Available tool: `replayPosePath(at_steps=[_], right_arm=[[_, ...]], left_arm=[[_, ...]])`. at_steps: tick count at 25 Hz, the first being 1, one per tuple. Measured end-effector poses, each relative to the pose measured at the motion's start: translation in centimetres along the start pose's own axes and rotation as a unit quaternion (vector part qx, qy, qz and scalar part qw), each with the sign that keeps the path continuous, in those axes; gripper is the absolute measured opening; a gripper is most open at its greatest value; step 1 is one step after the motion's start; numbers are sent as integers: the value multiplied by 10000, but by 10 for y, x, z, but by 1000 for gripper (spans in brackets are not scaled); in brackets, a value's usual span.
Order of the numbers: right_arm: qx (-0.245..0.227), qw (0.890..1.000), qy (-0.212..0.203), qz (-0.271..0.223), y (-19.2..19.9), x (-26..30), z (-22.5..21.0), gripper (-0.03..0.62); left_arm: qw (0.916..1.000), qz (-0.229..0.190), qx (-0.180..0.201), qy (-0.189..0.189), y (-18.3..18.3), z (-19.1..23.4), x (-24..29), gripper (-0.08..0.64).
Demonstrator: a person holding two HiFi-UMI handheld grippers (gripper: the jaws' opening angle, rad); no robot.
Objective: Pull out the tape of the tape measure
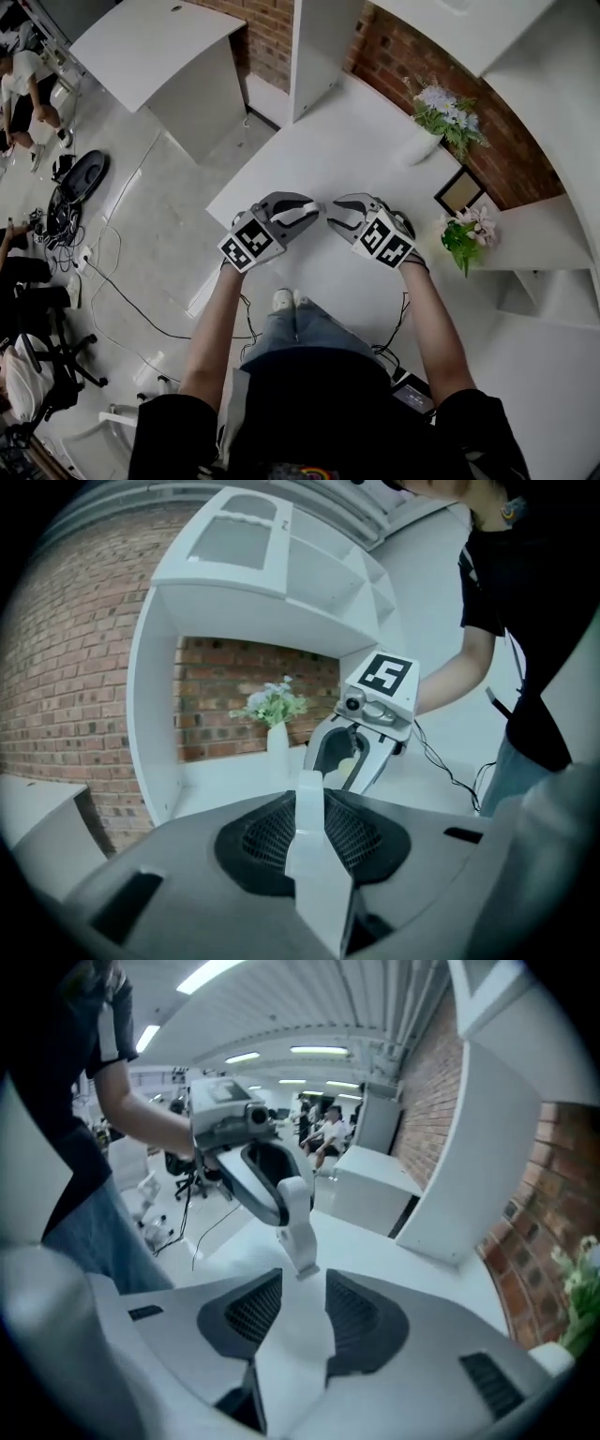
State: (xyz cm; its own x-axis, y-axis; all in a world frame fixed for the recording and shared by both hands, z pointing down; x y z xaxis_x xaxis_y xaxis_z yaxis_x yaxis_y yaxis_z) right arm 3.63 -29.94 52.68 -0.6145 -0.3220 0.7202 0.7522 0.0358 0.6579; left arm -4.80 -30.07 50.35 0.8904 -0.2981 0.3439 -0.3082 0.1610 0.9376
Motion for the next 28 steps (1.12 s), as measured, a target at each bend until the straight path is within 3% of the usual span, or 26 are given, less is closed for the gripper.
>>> replayPosePath(at_steps=[4,9,18,24,28], right_arm=[[-884,9934,-401,613,-1,4,25,149],[-1305,9832,-826,970,3,12,54,149],[-1527,9755,-978,1245,10,8,70,109],[-1163,9810,-812,1322,25,-5,64,107],[-1130,9768,-759,1652,42,-12,61,107]], left_arm=[[9996,-39,87,254,0,-29,-12,91],[9985,36,218,507,4,-56,-14,91],[9964,99,262,799,7,-70,-18,91],[9955,93,138,932,12,-66,-28,89],[9946,288,217,971,15,-65,-31,87]])
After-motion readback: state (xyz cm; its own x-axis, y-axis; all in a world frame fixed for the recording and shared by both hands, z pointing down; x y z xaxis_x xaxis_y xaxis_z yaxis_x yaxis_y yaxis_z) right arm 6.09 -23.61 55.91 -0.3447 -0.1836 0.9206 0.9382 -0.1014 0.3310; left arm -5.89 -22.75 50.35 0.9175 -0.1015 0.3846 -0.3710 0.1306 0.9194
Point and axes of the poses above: the fingertips, and each gripper's own axes: x forward along the fingers, z to its left, y out of its underside, the point moved 4 cm from there along -x, backward along the fingers, and after that the axes turned 6 degrees about -x, right-handed, at the moved point
